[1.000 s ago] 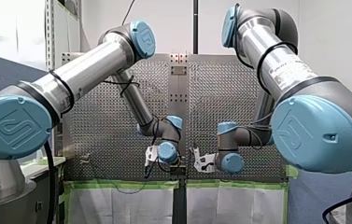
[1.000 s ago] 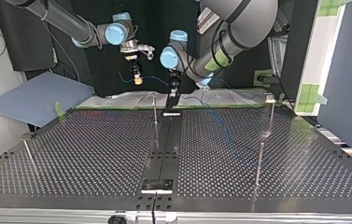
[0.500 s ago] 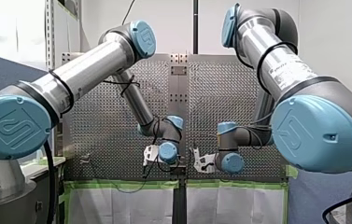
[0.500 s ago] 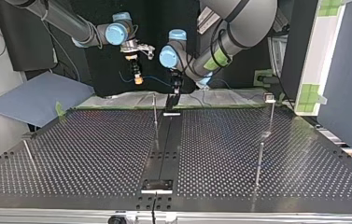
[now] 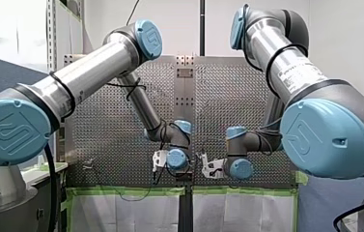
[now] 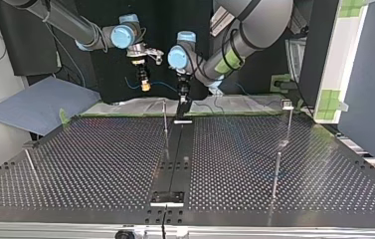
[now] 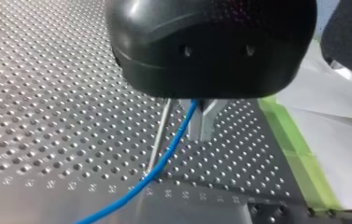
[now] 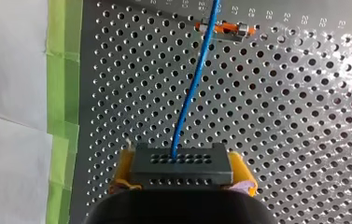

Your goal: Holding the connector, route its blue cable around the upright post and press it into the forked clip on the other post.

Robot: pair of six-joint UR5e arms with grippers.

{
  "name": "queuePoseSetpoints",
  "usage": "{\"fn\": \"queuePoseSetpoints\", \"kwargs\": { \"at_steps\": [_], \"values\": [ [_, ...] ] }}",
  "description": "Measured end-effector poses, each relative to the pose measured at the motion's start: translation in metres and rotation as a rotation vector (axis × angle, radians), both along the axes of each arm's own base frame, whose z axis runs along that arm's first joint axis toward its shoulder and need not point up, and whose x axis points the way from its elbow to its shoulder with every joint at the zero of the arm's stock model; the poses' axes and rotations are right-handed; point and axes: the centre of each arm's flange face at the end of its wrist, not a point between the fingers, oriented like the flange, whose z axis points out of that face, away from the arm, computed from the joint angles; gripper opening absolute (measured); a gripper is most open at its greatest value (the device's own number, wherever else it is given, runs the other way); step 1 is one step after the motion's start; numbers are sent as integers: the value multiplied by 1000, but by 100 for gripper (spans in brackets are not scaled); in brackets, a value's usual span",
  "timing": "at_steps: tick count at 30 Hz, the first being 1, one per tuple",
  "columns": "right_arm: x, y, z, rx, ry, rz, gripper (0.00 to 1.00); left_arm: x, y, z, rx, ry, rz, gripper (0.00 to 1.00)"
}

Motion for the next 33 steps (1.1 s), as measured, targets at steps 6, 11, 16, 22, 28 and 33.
{"fn": "queuePoseSetpoints", "kwargs": {
  "at_steps": [6, 11, 16, 22, 28, 33],
  "values": [
    [-2, 3, -19, 5, 18, 1, 0, -5, 0, -4, -21, -20, -2, 0],
    [-2, -4, -21, -7, 15, -2, 0, -5, 2, -5, -27, -27, -1, 0],
    [-1, -14, -17, -25, 9, -6, 0, -2, 1, -4, -39, -44, -3, 0],
    [1, -25, -13, -45, 5, -7, 0, 0, -1, -2, -49, -57, -18, 0],
    [3, -37, -8, -56, 0, -9, 0, 1, -4, -2, -64, -64, -43, 0],
    [3, -45, -5, -61, 0, -14, 0, 4, -7, 0, -83, -73, -61, 0]
  ]
}}
